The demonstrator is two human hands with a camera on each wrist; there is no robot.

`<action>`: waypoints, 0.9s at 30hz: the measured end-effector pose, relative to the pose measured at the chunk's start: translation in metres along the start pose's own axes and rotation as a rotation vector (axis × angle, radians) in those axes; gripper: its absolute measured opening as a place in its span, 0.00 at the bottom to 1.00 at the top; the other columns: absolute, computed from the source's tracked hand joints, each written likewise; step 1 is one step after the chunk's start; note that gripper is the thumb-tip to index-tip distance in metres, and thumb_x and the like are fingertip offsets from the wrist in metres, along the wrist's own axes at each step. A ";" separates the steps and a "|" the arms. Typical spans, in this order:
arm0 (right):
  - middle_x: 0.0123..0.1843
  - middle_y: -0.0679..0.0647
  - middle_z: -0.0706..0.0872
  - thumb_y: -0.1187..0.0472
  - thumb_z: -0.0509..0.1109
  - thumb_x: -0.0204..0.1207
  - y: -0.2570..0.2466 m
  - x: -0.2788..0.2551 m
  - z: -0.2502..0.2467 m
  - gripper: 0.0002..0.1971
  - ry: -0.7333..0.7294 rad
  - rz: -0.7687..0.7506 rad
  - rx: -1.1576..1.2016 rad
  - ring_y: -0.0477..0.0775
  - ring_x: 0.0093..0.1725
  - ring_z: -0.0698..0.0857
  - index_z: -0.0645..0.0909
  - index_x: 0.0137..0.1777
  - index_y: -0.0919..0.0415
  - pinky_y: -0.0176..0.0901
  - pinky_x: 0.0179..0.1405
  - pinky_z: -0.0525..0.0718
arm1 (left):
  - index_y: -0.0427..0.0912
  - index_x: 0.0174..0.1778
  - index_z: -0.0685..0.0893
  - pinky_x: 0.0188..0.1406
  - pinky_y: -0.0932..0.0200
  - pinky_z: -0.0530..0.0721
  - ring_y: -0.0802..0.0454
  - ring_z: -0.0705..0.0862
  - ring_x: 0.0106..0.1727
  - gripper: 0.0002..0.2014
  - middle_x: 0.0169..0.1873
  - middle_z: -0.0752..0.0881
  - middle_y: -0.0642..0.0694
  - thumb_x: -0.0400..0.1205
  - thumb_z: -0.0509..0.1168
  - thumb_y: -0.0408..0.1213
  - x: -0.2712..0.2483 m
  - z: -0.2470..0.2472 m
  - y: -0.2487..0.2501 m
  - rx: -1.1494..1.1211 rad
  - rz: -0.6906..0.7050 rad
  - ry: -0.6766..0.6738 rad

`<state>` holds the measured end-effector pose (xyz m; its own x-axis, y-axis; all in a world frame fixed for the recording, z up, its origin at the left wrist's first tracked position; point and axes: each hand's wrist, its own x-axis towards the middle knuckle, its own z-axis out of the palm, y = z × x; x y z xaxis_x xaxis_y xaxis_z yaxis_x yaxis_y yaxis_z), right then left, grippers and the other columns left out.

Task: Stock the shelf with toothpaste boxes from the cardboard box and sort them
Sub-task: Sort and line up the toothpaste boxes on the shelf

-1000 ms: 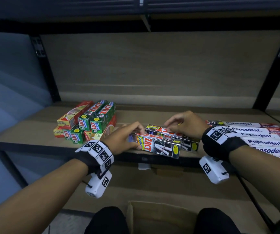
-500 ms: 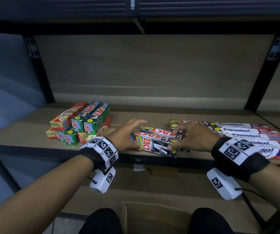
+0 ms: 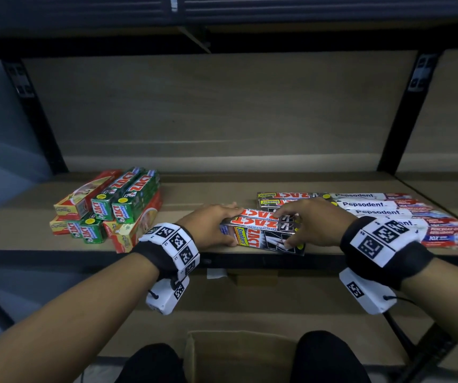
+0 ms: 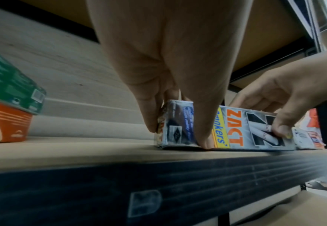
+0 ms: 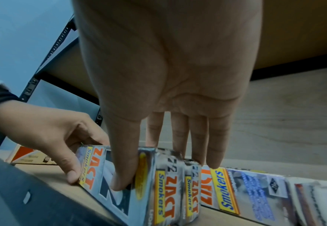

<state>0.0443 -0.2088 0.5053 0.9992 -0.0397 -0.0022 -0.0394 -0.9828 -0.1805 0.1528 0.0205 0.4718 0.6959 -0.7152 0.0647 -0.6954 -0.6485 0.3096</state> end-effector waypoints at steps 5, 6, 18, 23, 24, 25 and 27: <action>0.70 0.44 0.82 0.47 0.85 0.65 0.015 -0.007 -0.007 0.35 -0.017 0.010 -0.044 0.51 0.65 0.80 0.78 0.73 0.39 0.40 0.57 0.76 | 0.54 0.84 0.64 0.83 0.51 0.63 0.49 0.64 0.84 0.42 0.85 0.62 0.49 0.75 0.77 0.49 0.009 0.009 0.020 0.075 -0.025 0.007; 0.69 0.45 0.83 0.48 0.85 0.65 0.018 -0.007 -0.008 0.34 -0.017 0.013 -0.046 0.50 0.62 0.80 0.78 0.73 0.40 0.39 0.55 0.75 | 0.53 0.85 0.63 0.83 0.50 0.63 0.47 0.62 0.84 0.42 0.85 0.61 0.48 0.76 0.75 0.49 0.011 0.011 0.025 0.104 -0.018 -0.007; 0.74 0.44 0.80 0.53 0.84 0.67 0.055 -0.022 -0.014 0.34 -0.025 0.087 -0.130 0.51 0.67 0.81 0.78 0.73 0.37 0.46 0.63 0.81 | 0.48 0.87 0.52 0.83 0.44 0.63 0.42 0.54 0.87 0.38 0.87 0.52 0.44 0.86 0.63 0.53 0.020 0.028 0.087 0.210 0.000 -0.077; 0.76 0.47 0.79 0.56 0.82 0.71 0.073 -0.028 -0.012 0.35 -0.013 0.120 -0.104 0.52 0.65 0.83 0.75 0.76 0.35 0.44 0.61 0.82 | 0.46 0.85 0.59 0.79 0.44 0.69 0.41 0.61 0.84 0.35 0.85 0.58 0.42 0.85 0.64 0.51 0.028 0.037 0.104 0.210 0.000 -0.035; 0.76 0.47 0.80 0.56 0.81 0.72 0.076 -0.029 -0.011 0.35 -0.013 0.118 -0.090 0.52 0.64 0.84 0.74 0.77 0.34 0.44 0.61 0.82 | 0.47 0.85 0.58 0.79 0.43 0.69 0.40 0.59 0.85 0.35 0.86 0.57 0.41 0.85 0.64 0.52 0.030 0.039 0.105 0.211 -0.014 -0.037; 0.75 0.47 0.80 0.56 0.80 0.73 0.079 -0.029 -0.010 0.35 -0.012 0.111 -0.079 0.52 0.64 0.84 0.73 0.77 0.33 0.44 0.62 0.83 | 0.47 0.85 0.57 0.79 0.42 0.69 0.39 0.58 0.85 0.36 0.86 0.57 0.41 0.85 0.64 0.52 0.032 0.041 0.105 0.212 -0.025 -0.039; 0.74 0.46 0.82 0.57 0.79 0.74 0.084 -0.030 -0.008 0.35 -0.013 0.098 -0.065 0.52 0.66 0.83 0.72 0.78 0.34 0.45 0.64 0.82 | 0.48 0.86 0.55 0.79 0.41 0.69 0.39 0.57 0.85 0.36 0.86 0.56 0.41 0.85 0.64 0.52 0.036 0.044 0.106 0.210 -0.034 -0.045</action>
<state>0.0115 -0.2919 0.4980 0.9905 -0.1341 -0.0297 -0.1366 -0.9839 -0.1149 0.0963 -0.0849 0.4652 0.7143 -0.6997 0.0134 -0.6968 -0.7093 0.1065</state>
